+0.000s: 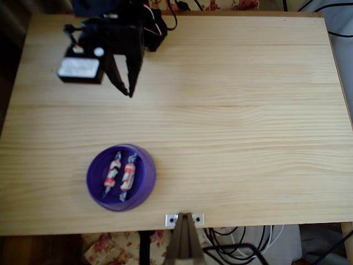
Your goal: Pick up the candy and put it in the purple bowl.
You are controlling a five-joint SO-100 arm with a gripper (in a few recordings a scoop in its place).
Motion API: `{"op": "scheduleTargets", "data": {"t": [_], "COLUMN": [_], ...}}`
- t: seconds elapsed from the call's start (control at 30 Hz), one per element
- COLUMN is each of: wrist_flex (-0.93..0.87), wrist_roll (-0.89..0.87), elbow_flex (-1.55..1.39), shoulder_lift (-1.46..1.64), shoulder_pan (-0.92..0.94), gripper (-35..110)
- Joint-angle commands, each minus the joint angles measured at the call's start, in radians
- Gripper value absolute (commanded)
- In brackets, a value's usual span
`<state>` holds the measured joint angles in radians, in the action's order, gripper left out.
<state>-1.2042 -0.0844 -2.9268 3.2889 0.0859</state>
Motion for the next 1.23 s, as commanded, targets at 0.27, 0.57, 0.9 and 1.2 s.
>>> {"op": "scheduleTargets", "data": {"t": [0.27,0.57,0.9,1.2], "wrist_flex": [0.046,0.046,0.046,0.046], "wrist_roll": [-0.043,-0.043,-0.043,-0.043], "elbow_flex": [-0.058,-0.058,-0.058,-0.058], "shoulder_lift": [0.011,0.011,0.011,0.011], "shoulder_pan": [-0.002,-0.002,-0.002,-0.002], "gripper": [0,0,0,0]}}
